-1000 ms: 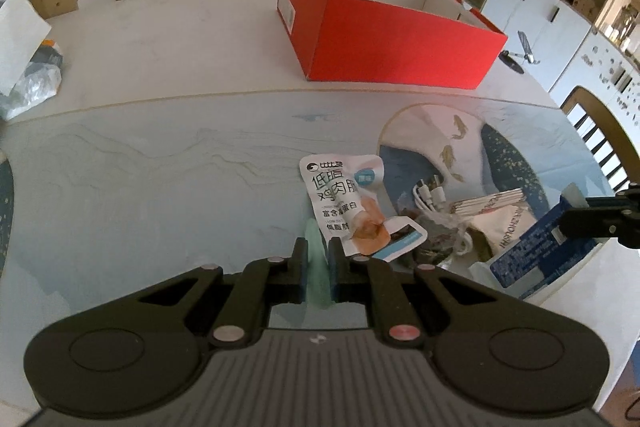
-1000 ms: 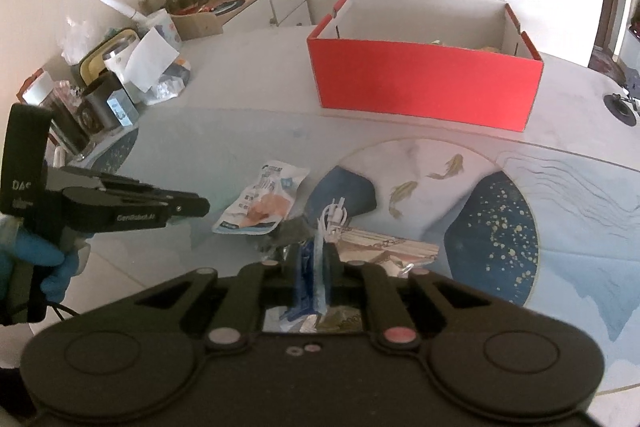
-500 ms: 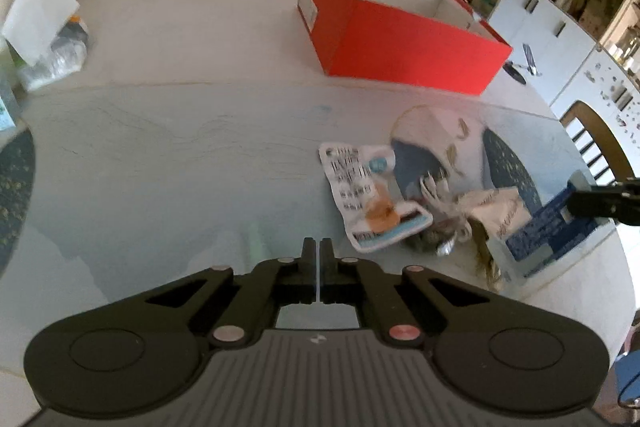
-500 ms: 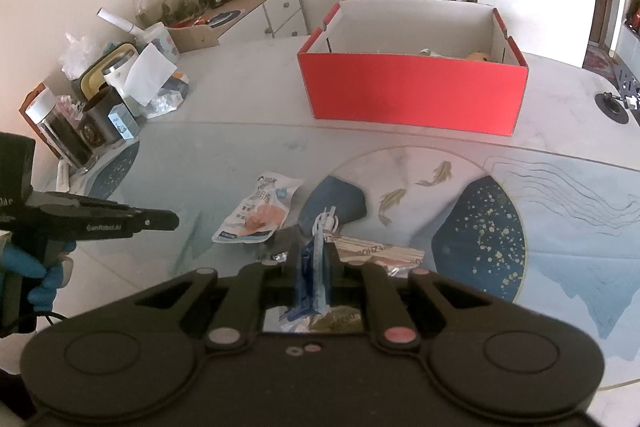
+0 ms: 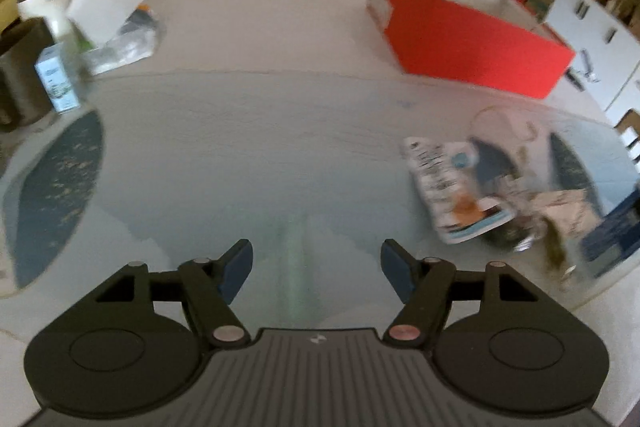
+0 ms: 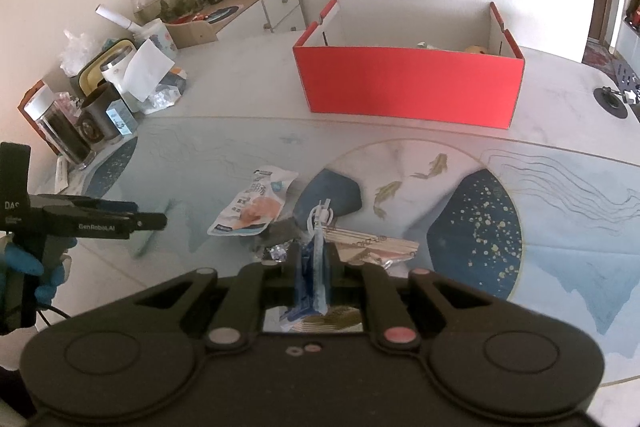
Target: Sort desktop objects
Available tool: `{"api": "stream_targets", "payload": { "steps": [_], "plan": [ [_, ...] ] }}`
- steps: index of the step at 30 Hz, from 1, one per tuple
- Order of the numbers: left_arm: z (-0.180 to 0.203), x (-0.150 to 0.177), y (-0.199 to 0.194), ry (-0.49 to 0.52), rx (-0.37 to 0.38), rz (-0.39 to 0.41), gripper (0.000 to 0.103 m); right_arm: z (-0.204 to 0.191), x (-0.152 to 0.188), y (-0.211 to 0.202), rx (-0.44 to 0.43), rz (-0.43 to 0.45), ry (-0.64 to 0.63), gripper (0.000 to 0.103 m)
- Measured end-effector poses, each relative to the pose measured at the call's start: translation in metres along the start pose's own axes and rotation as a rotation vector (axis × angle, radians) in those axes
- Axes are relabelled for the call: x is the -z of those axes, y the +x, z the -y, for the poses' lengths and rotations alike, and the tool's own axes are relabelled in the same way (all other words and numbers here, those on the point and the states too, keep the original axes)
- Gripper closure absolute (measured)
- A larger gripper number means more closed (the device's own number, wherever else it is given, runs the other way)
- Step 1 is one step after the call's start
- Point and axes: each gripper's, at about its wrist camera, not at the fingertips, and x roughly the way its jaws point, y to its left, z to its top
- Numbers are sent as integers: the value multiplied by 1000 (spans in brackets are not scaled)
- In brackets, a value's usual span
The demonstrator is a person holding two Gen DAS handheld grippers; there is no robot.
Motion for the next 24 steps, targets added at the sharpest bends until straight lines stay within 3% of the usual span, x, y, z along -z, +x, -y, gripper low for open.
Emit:
{"api": "stream_targets", "payload": {
  "steps": [6, 12, 15, 19, 24],
  "plan": [
    [-3, 12, 12, 35, -38, -48, 34, 1, 0, 1, 2, -5, -2, 93],
    [12, 19, 16, 120, -68, -36, 77, 1, -2, 4, 0, -14, -8, 93],
    [17, 21, 16, 142, -66, -27, 91, 1, -3, 4, 0, -16, -10, 93],
    [23, 23, 14, 173, -82, -14, 93, 0, -3, 5, -1, -16, -11, 93],
    [17, 20, 16, 113, -58, -22, 93, 2, -5, 5, 2, -14, -9, 93]
  ]
}}
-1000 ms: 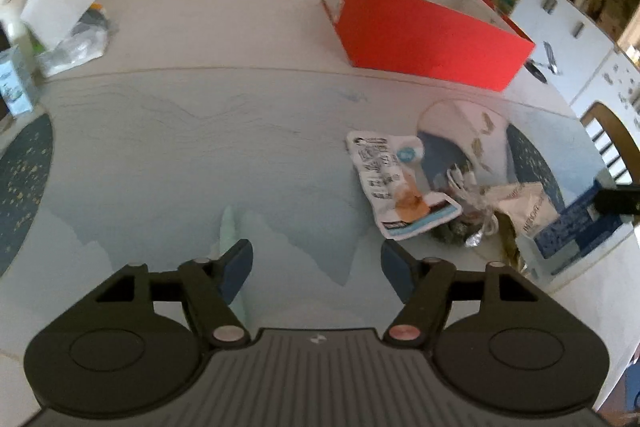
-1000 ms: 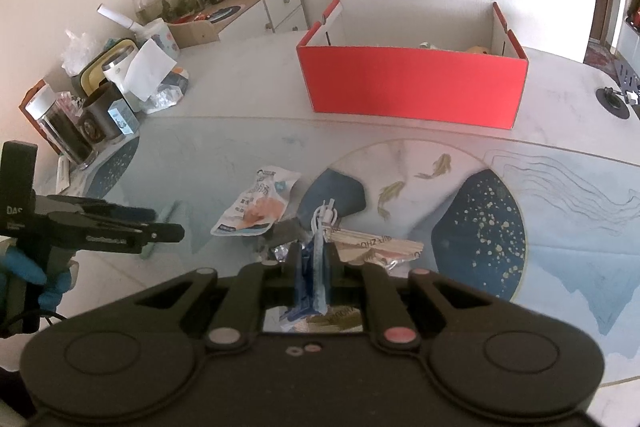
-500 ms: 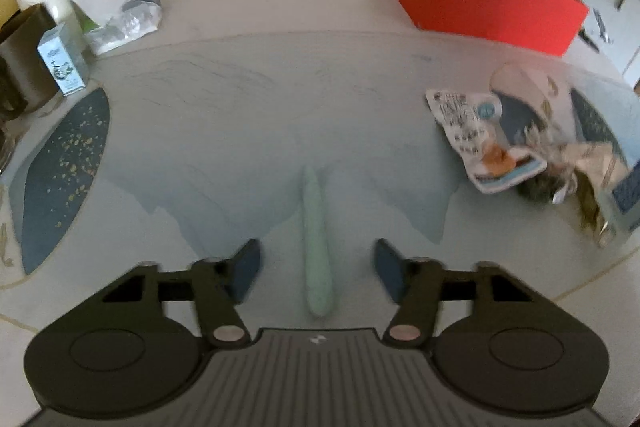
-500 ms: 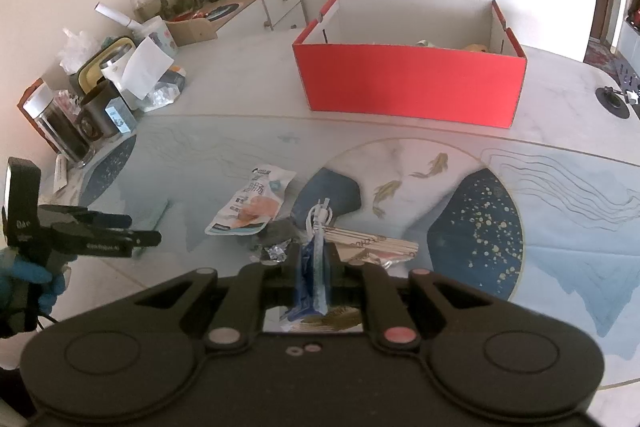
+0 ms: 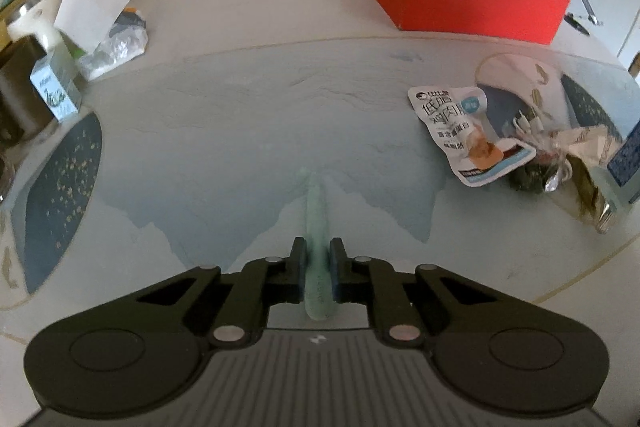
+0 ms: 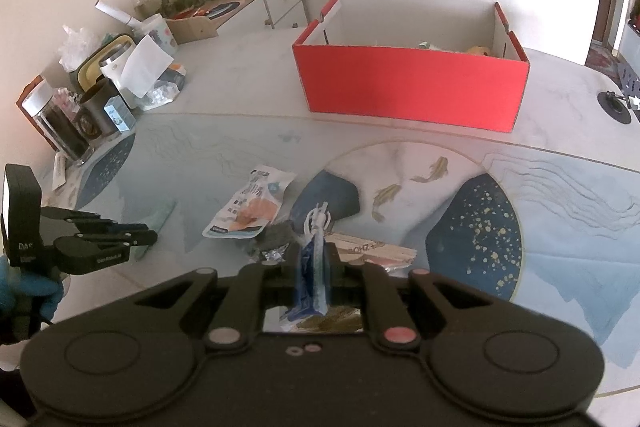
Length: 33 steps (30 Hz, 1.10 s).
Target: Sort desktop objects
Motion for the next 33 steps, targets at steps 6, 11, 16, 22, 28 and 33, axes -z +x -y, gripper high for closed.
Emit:
{"api": "stream_targets", "payload": {
  "steps": [6, 11, 16, 22, 28, 33],
  "plan": [
    [-3, -5, -6, -58, 35, 11, 93, 6, -3, -3, 3, 6, 2, 93],
    [3, -12, -16, -65, 69, 38, 93, 10, -5, -7, 8, 16, -2, 93],
    [14, -24, -29, -48, 95, 73, 93, 15, -9, -11, 19, 33, -2, 93],
    [26, -40, -41, -59, 146, 95, 93, 23, -17, -21, 36, 61, -10, 93],
    [37, -57, -53, -52, 172, 126, 93, 34, -28, -28, 50, 96, -6, 93],
    [47, -78, -59, -31, 182, 152, 93, 43, -42, -31, 65, 120, -8, 93]
  ]
}}
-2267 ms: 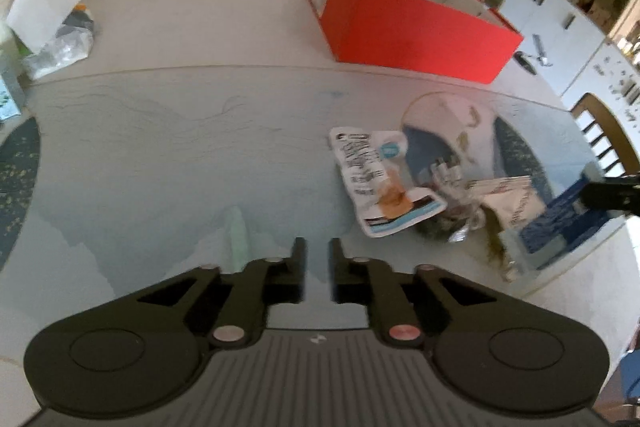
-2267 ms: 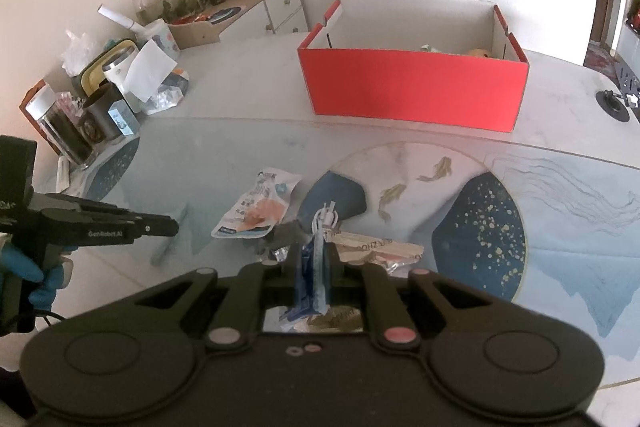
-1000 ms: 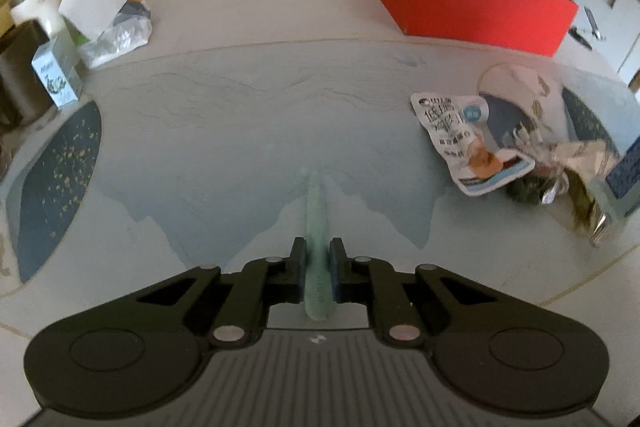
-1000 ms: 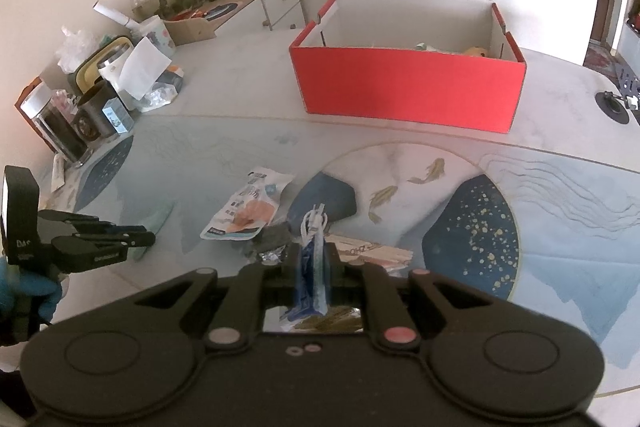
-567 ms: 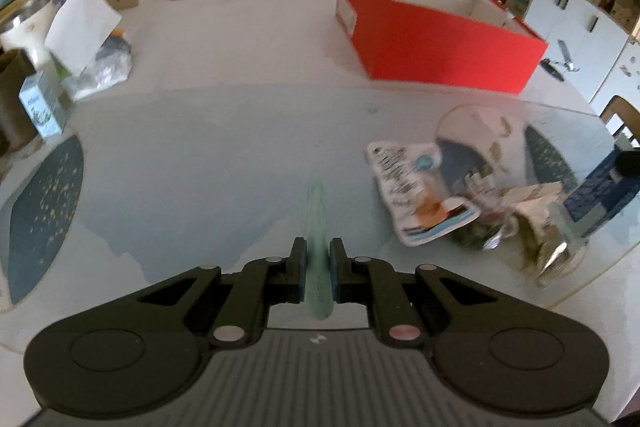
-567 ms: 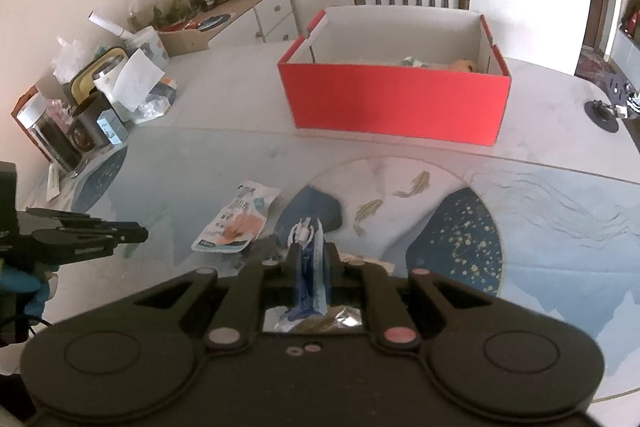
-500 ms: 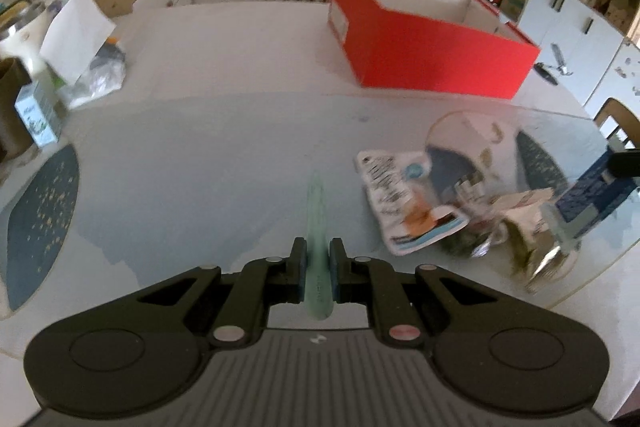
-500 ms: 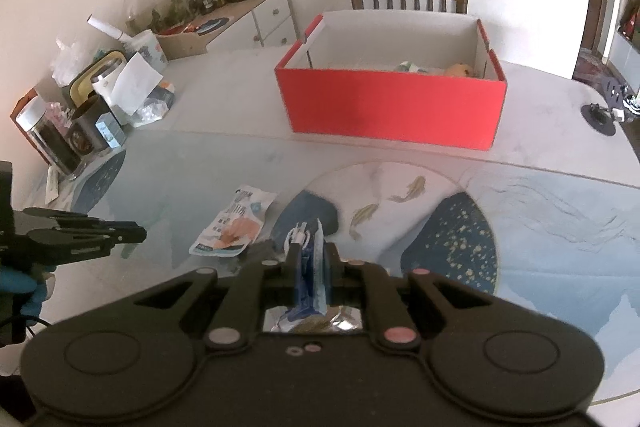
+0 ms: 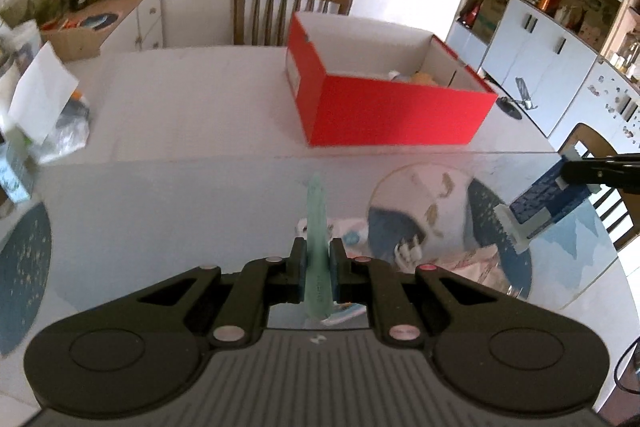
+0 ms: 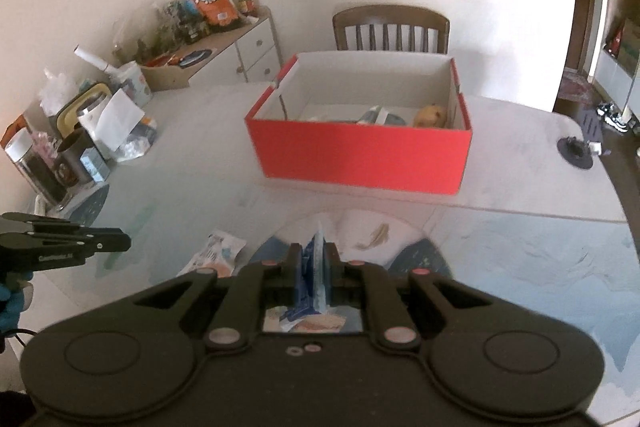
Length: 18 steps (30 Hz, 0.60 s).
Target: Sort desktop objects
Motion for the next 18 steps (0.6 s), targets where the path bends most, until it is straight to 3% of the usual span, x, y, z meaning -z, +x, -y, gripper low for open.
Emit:
{"api": "stream_targets", "payload": {
  "steps": [18],
  "plan": [
    [43, -78, 19, 89, 0, 100, 93, 25, -61, 9, 76, 92, -47, 93]
  ]
}}
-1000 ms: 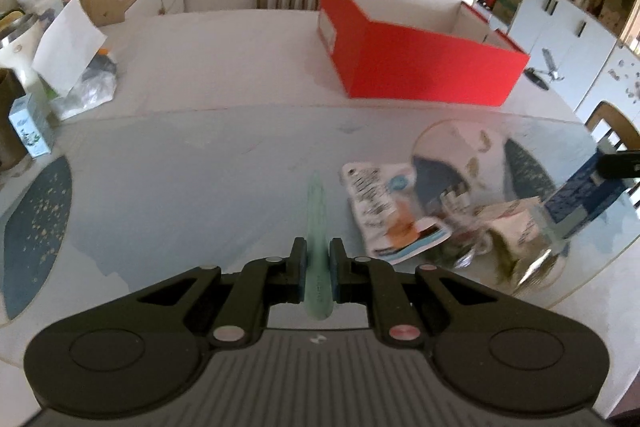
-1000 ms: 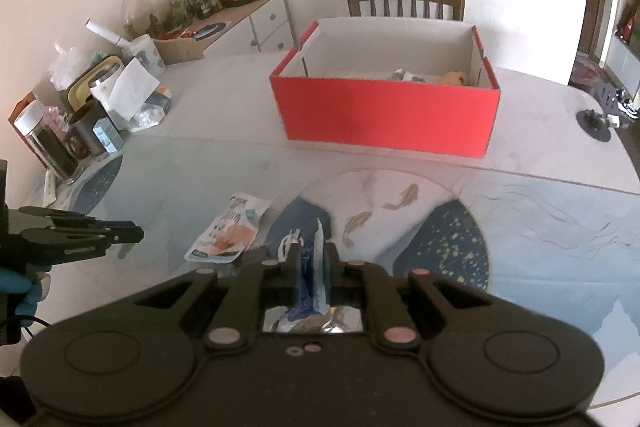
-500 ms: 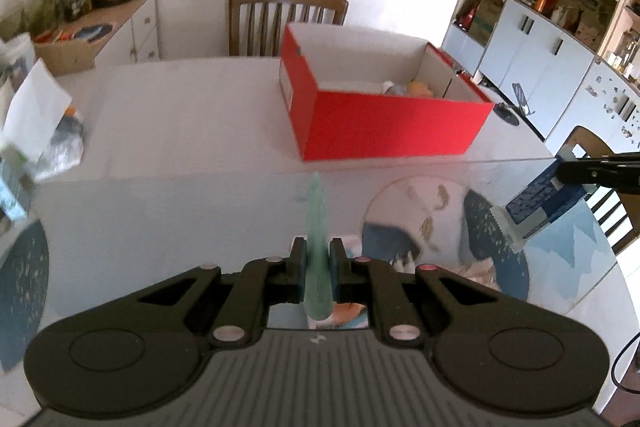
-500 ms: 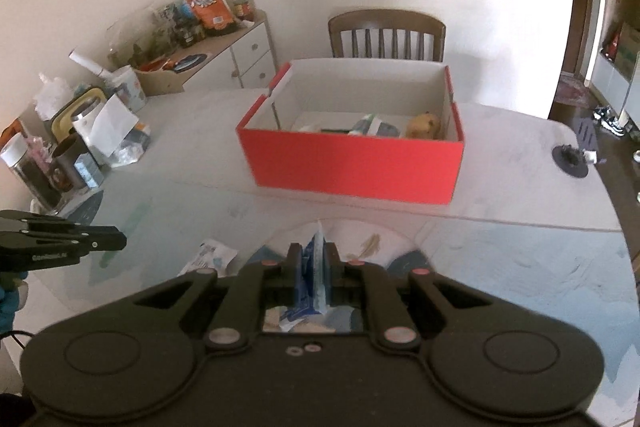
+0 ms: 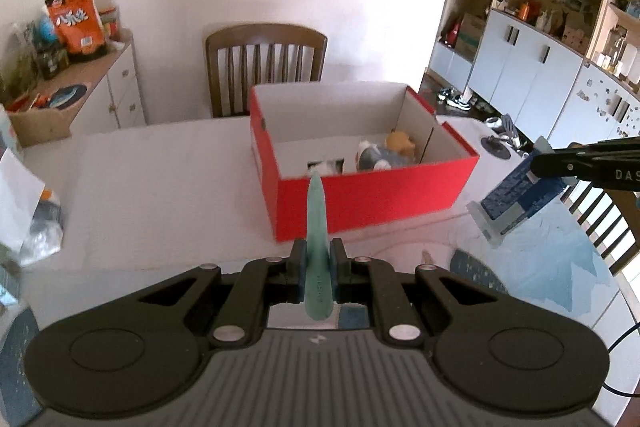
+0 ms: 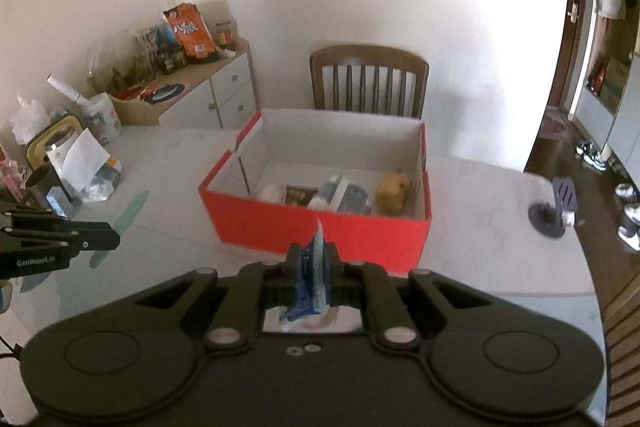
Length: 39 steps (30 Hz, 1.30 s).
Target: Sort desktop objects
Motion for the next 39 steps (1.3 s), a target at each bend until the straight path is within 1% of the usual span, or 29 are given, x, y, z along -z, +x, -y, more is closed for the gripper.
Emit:
{"api": "stream_targets", "payload": {
  "steps": [9, 19, 28, 32, 35, 39],
  "plan": [
    [3, -28, 15, -21, -3, 26, 93, 12, -30, 13, -2, 36, -6, 93],
    [7, -60, 33, -34, -12, 38, 93, 33, -55, 28, -14, 56, -2, 93],
    [13, -83, 62, -37, -17, 5, 93, 55, -72, 48, -11, 56, 10, 93],
    [13, -91, 79, -38, -12, -17, 93, 63, -75, 61, 0, 43, 17, 93],
    [15, -98, 92, -20, -19, -26, 93, 69, -77, 72, 9, 26, 24, 93],
    [13, -107, 110, -7, -27, -46, 93, 73, -79, 89, 26, -4, 2, 93]
  ]
}}
